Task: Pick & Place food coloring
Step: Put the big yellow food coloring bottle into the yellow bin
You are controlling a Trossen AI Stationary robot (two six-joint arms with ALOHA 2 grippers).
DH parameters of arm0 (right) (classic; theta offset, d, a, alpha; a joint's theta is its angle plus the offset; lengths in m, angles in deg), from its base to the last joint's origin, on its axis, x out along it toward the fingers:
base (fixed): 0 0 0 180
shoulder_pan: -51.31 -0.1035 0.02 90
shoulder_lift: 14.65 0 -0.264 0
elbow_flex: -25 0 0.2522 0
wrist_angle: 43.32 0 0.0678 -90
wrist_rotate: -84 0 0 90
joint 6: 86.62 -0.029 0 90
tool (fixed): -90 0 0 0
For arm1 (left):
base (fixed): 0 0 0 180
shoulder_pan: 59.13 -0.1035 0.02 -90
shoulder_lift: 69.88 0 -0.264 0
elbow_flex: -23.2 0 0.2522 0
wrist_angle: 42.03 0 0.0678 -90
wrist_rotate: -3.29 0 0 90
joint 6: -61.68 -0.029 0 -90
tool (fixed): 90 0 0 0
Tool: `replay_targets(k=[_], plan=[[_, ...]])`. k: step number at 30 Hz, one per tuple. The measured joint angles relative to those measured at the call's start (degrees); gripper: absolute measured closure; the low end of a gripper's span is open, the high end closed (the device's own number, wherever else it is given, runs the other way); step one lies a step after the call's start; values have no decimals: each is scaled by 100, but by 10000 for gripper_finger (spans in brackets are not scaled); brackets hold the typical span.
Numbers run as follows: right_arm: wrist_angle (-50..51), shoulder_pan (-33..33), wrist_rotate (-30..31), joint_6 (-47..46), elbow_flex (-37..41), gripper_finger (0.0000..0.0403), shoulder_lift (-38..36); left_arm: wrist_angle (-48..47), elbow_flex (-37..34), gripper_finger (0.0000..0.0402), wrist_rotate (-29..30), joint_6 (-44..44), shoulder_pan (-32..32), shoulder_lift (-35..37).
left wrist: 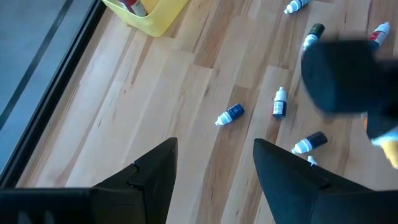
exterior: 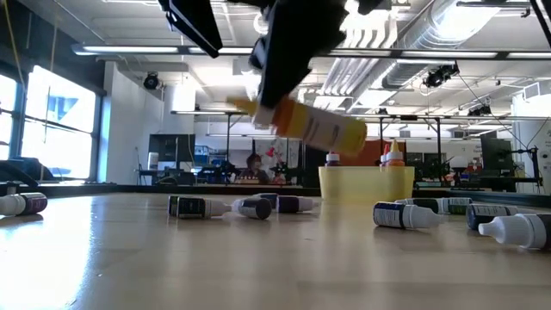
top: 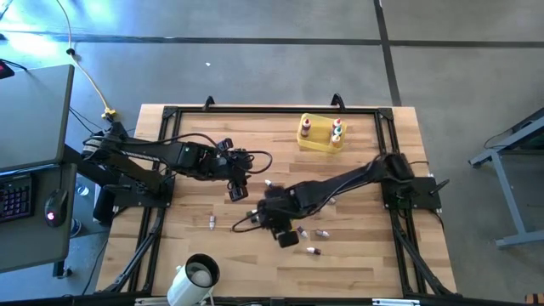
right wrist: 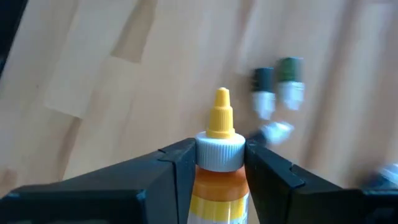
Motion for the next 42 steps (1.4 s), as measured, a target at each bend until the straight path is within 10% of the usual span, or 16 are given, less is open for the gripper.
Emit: replay_targets(k=[10,21,37,42], plan=[[1568,17,2448,302,-4,283,-1415,-102,7,195,-127,7,-2,116],[1545,668,3143,16,627,284,-2707,-153,4,195,-31,199,-2,105],[-8576,2273,4086,1351,6868,284,-4172,77,4,195,72,279,-2,155],[-9807,2362,4087,913,7560,284,-3867,297,4,195,79,235,-2,155]])
